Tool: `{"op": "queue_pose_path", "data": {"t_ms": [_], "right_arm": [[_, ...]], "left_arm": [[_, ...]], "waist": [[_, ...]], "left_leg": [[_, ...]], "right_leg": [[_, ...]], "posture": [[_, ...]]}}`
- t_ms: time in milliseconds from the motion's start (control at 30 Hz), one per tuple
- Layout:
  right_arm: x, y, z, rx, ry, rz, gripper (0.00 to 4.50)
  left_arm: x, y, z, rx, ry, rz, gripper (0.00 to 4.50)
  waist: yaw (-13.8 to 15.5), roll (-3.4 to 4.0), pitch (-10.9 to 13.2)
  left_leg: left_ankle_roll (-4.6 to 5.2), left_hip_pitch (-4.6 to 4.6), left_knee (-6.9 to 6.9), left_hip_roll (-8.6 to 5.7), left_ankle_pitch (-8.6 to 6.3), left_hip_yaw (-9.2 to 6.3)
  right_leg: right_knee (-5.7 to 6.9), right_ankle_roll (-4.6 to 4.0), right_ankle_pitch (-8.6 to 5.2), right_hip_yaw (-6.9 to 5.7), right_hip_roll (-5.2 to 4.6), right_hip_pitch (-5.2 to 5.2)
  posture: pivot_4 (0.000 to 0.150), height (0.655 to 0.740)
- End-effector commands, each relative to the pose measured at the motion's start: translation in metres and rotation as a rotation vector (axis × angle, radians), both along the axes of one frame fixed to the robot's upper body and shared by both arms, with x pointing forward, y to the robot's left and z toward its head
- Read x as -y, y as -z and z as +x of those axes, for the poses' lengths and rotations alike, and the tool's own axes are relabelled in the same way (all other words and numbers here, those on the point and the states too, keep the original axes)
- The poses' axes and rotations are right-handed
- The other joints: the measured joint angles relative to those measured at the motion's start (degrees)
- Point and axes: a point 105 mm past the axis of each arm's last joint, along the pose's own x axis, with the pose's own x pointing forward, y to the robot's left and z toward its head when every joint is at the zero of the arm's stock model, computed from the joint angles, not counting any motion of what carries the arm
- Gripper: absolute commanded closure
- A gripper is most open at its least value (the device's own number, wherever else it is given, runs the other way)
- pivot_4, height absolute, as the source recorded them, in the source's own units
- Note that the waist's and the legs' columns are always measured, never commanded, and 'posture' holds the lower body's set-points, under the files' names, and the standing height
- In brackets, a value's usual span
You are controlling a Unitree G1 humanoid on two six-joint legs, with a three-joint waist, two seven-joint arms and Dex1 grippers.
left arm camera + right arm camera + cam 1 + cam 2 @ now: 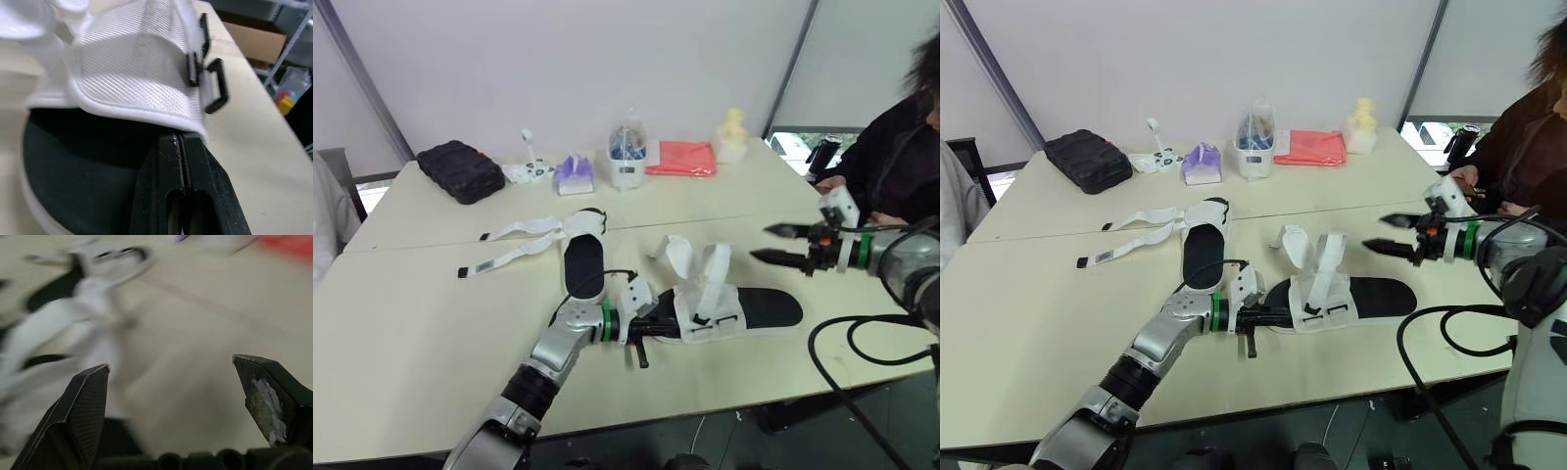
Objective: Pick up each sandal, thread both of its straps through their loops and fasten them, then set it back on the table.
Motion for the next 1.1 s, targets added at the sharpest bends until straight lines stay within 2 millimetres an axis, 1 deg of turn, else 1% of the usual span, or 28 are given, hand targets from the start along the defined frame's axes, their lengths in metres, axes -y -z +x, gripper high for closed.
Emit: {"op": "queue_pose_path", "data": {"t_ms": [33,67,100,300,400,500,600,667,700,733,867,1000,1100], "right_arm": [[-0.008,0.000,-0.009,-0.136,-0.034,0.123,0.13],[-0.011,0.001,-0.010,-0.169,-0.047,0.136,0.13],[-0.013,0.002,-0.010,-0.196,-0.055,0.139,0.13],[-0.019,0.016,-0.013,-0.294,-0.055,0.150,0.13],[-0.031,0.022,-0.012,-0.353,-0.065,0.211,0.13],[-0.042,0.026,-0.008,-0.368,-0.065,0.245,0.13],[-0.059,0.019,-0.008,-0.419,-0.125,0.325,0.13],[-0.065,0.020,-0.010,-0.432,-0.170,0.324,0.13],[-0.065,0.022,-0.012,-0.434,-0.180,0.317,0.35],[-0.064,0.023,-0.013,-0.434,-0.183,0.315,0.65],[-0.050,0.026,-0.008,-0.364,-0.097,0.293,0.65],[-0.033,0.039,-0.006,-0.273,-0.027,0.173,0.65],[-0.016,0.034,-0.001,-0.208,0.060,0.139,0.65]], "left_arm": [[-0.001,-0.002,0.005,0.030,-0.019,0.001,4.50],[-0.001,-0.003,0.006,0.030,-0.021,-0.001,4.50],[-0.002,-0.003,0.006,0.031,-0.023,-0.003,4.50],[-0.003,-0.004,0.007,0.032,-0.029,-0.009,4.50],[-0.004,-0.004,0.006,0.032,-0.031,-0.010,4.50],[-0.004,-0.004,0.006,0.030,-0.036,-0.013,4.50],[-0.004,-0.003,0.005,0.028,-0.040,-0.012,4.50],[-0.005,-0.003,0.005,0.028,-0.044,-0.011,4.50],[-0.006,-0.003,0.004,0.027,-0.047,-0.012,4.50],[-0.006,-0.003,0.005,0.027,-0.051,-0.011,4.50],[-0.008,-0.002,0.004,0.021,-0.064,-0.016,4.50],[-0.006,-0.002,0.001,0.015,-0.057,-0.019,4.50],[-0.004,-0.002,0.001,0.015,-0.053,-0.021,4.50]], "waist": [[0.1,0.07,0.0],[0.1,0.08,0.0],[0.1,0.08,0.0],[0.0,0.08,0.0],[-0.1,0.08,0.0],[-0.1,0.08,0.0],[-0.1,0.08,0.0],[-0.1,0.08,0.0],[-0.1,0.08,0.0],[-0.1,0.08,0.0],[-0.1,0.08,0.0],[-0.2,0.08,0.0],[-0.2,0.08,0.0]], "left_leg": [[-0.10,-0.41,0.08,-0.05,0.06,0.02],[-0.39,-0.63,0.07,-0.09,0.24,0.07],[-0.42,-0.71,0.08,-0.10,0.26,0.12],[-0.43,-0.75,0.08,-0.10,0.26,0.15],[-0.43,-0.74,0.08,-0.10,0.27,0.16],[-0.43,-0.73,0.08,-0.10,0.27,0.16],[-0.43,-0.74,0.09,-0.10,0.27,0.15],[-0.43,-0.74,0.09,-0.10,0.27,0.16],[-0.43,-0.74,0.09,-0.10,0.27,0.15],[-0.43,-0.74,0.09,-0.10,0.27,0.15],[-0.43,-0.74,0.08,-0.10,0.27,0.15],[-0.43,-0.74,0.07,-0.10,0.27,0.17],[-0.43,-0.74,0.07,-0.10,0.27,0.19]], "right_leg": [[0.16,0.02,0.01,0.01,-0.07,-0.47],[0.23,0.03,0.02,0.02,-0.14,-0.75],[0.31,0.04,0.02,0.03,-0.16,-0.87],[0.38,0.04,0.02,0.03,-0.15,-0.94],[0.38,0.05,0.03,0.03,-0.14,-0.94],[0.42,0.05,0.03,0.03,-0.14,-0.94],[0.42,0.05,0.03,0.04,-0.14,-0.95],[0.43,0.05,0.03,0.04,-0.14,-0.96],[0.44,0.05,0.03,0.04,-0.14,-0.97],[0.44,0.05,0.03,0.03,-0.14,-0.96],[0.44,0.05,0.03,0.03,-0.14,-0.98],[0.43,0.05,0.03,0.03,-0.14,-0.97],[0.44,0.05,0.03,0.04,-0.14,-0.98]], "posture": [[0.150,0.7400],[0.150,0.7400],[0.150,0.7400],[0.150,0.7400],[0.150,0.7400],[0.150,0.7400],[0.150,0.7400],[0.150,0.7400],[0.150,0.7400],[0.150,0.7400],[0.150,0.7400],[0.150,0.7400],[0.150,0.7400]]}}
